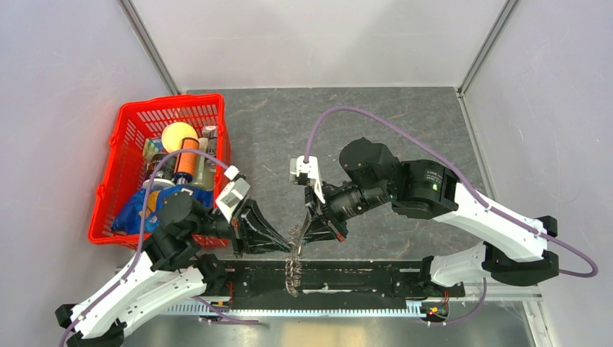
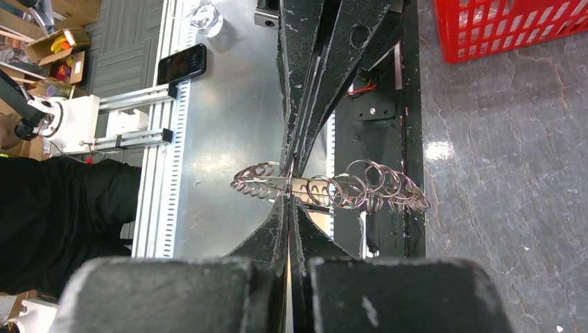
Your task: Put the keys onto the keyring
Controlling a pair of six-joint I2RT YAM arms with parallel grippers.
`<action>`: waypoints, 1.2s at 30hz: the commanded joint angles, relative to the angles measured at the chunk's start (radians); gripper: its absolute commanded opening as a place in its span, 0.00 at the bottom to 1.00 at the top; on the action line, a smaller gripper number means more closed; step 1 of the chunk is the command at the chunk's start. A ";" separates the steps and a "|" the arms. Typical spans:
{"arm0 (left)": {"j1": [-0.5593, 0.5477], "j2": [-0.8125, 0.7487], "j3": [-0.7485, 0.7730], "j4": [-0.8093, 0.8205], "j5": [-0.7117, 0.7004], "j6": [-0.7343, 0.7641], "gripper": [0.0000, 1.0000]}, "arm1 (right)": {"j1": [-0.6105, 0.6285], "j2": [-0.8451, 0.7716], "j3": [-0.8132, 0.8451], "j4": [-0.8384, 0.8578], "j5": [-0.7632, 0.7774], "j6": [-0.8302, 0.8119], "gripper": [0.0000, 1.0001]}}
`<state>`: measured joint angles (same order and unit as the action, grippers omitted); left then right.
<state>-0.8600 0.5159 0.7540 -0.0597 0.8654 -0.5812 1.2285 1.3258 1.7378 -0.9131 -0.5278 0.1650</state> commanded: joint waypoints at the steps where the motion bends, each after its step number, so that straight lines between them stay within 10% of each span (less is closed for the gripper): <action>1: -0.004 -0.004 0.019 0.025 -0.016 0.035 0.02 | 0.000 -0.003 0.030 0.037 -0.037 0.007 0.00; 36: -0.004 -0.027 0.015 0.022 0.002 0.038 0.02 | 0.001 -0.017 0.012 0.043 0.000 0.012 0.00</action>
<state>-0.8600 0.5064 0.7540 -0.0738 0.8486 -0.5766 1.2285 1.3258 1.7378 -0.9054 -0.5407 0.1680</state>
